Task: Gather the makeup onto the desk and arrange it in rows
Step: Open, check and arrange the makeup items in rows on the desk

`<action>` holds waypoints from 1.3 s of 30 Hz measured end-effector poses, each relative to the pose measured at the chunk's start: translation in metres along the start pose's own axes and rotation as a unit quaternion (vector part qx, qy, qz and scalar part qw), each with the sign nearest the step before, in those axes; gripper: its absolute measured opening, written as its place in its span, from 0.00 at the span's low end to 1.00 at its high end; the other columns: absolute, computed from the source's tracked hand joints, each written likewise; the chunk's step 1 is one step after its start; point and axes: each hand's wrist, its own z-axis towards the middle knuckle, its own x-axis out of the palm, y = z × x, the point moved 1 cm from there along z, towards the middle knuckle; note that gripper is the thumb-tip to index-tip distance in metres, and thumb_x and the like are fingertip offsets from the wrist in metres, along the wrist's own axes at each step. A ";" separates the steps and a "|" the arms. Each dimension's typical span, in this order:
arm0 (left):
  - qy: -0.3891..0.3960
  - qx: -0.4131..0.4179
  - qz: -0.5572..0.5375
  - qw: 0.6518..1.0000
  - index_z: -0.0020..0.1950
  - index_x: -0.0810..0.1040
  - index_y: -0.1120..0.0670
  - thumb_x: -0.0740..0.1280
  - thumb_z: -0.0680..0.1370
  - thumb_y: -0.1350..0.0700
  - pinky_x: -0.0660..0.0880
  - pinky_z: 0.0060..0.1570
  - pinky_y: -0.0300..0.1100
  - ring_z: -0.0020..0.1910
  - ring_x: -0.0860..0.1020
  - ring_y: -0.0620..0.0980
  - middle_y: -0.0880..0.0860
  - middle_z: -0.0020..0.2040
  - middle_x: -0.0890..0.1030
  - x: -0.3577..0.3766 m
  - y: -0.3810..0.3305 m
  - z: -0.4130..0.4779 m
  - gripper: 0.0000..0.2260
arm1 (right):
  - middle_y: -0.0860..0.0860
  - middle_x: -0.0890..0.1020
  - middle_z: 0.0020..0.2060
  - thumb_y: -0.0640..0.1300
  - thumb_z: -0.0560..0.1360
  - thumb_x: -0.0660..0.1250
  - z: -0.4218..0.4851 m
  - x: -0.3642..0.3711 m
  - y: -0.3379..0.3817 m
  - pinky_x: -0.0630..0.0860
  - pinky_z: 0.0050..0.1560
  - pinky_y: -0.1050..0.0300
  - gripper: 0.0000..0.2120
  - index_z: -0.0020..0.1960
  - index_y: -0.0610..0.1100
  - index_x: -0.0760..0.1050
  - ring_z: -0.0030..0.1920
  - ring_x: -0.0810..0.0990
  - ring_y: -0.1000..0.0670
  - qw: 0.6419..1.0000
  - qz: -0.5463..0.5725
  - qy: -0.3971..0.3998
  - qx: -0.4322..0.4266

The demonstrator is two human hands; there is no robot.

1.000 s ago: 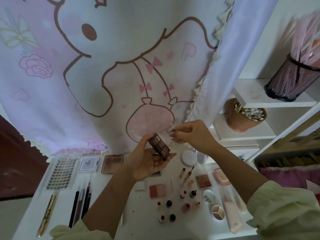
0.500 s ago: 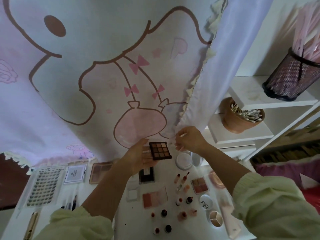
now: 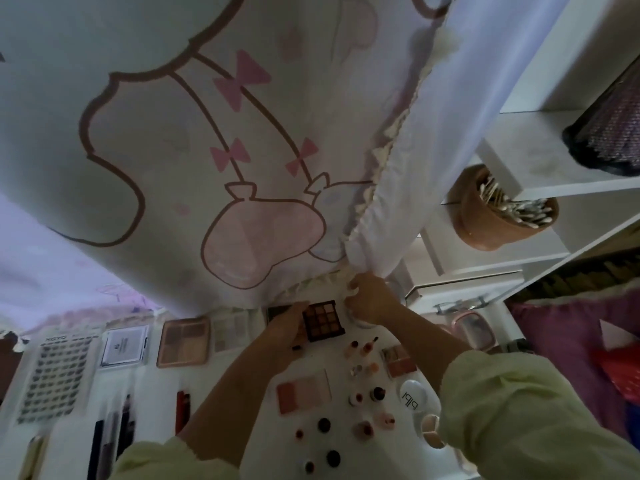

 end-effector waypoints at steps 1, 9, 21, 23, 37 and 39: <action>0.005 -0.003 -0.003 1.000 0.61 0.75 0.57 0.63 0.80 0.47 0.72 0.53 0.45 0.33 0.68 0.48 0.56 0.40 0.75 0.000 0.002 0.004 0.17 | 0.42 0.75 0.62 0.40 0.77 0.65 0.001 0.002 -0.003 0.69 0.55 0.60 0.16 0.63 0.35 0.72 0.61 0.75 0.44 1.000 -0.004 0.001 0.003; 0.004 -0.012 0.000 1.000 0.64 0.74 0.60 0.61 0.81 0.48 0.67 0.64 0.48 0.61 0.75 0.57 0.63 0.61 0.76 0.009 0.006 0.011 0.19 | 0.44 0.76 0.62 0.40 0.76 0.66 0.006 0.009 -0.017 0.70 0.57 0.59 0.15 0.62 0.38 0.74 0.61 0.75 0.46 0.999 -0.044 -0.020 0.015; -0.028 0.046 0.010 0.998 0.55 0.77 0.59 0.65 0.79 0.53 0.73 0.43 0.41 0.43 0.75 0.50 0.55 0.47 0.77 0.000 0.002 0.008 0.10 | 0.45 0.80 0.55 0.44 0.75 0.68 0.001 0.000 -0.006 0.75 0.56 0.53 0.16 0.60 0.39 0.74 0.55 0.79 0.45 0.991 -0.111 -0.061 -0.040; -0.057 0.098 0.018 0.993 0.48 0.78 0.58 0.66 0.78 0.57 0.73 0.41 0.40 0.40 0.76 0.49 0.54 0.43 0.79 -0.012 -0.005 0.003 0.05 | 0.44 0.81 0.52 0.42 0.75 0.67 -0.001 -0.005 0.008 0.76 0.52 0.55 0.14 0.59 0.38 0.76 0.52 0.80 0.45 0.989 -0.099 -0.073 -0.076; -0.226 0.212 0.519 0.796 0.63 0.76 0.56 0.63 0.79 0.50 0.74 0.57 0.44 0.60 0.72 0.53 0.56 0.58 0.76 -0.063 0.030 0.010 0.16 | 0.50 0.67 0.31 0.37 0.78 0.60 0.004 0.073 0.056 0.62 0.27 0.64 0.17 0.33 0.46 0.62 0.31 0.67 0.53 0.982 -0.117 0.136 -0.056; -0.224 0.202 0.542 0.785 0.63 0.76 0.56 0.60 0.81 0.50 0.72 0.58 0.45 0.63 0.70 0.54 0.56 0.59 0.74 -0.060 0.032 0.012 0.16 | 0.50 0.66 0.30 0.35 0.78 0.60 0.005 0.078 0.056 0.61 0.23 0.65 0.18 0.33 0.46 0.60 0.29 0.64 0.55 0.983 -0.109 0.146 -0.038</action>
